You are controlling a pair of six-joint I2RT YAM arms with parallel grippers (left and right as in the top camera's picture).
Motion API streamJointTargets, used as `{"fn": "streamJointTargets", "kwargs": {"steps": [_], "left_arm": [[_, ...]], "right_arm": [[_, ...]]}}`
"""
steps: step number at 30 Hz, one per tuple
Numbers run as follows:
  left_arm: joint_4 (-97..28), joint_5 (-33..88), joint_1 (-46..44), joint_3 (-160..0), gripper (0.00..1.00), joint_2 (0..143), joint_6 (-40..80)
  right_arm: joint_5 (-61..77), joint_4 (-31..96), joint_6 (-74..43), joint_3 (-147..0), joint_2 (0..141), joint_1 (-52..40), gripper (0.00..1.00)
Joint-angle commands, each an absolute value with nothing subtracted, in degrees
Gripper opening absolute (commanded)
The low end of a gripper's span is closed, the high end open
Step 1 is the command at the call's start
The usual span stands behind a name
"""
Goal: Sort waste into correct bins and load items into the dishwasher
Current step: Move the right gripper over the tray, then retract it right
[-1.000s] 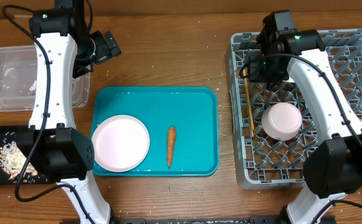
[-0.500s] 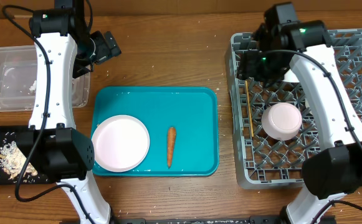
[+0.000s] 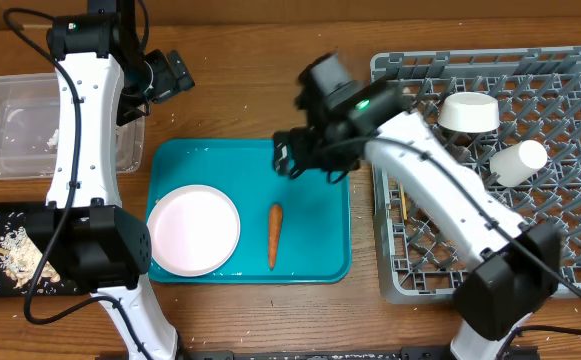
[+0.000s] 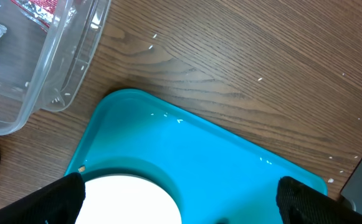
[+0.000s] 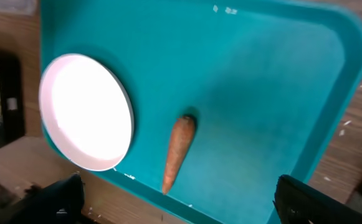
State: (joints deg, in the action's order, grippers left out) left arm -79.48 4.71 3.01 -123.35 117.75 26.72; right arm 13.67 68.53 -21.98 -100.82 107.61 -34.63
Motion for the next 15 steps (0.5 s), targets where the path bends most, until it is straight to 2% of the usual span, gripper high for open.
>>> {"fn": "streamJointTargets", "kwargs": {"steps": [1,6,15], "left_arm": [[-79.42,4.91,2.63,-123.46,1.00,116.88,27.24],[-79.42,4.91,2.63,-123.46,1.00,116.88,27.24],[-79.42,4.93,2.63,-123.46,1.00,116.88,27.24]], "right_arm": [[7.64,67.68,-25.61,-100.16,106.50,-36.75,1.00],[6.74,70.41,-25.98,-104.86,106.26,-33.56,1.00],[-12.03,88.71,-25.98,-125.95,105.86,-14.66,1.00]]}}
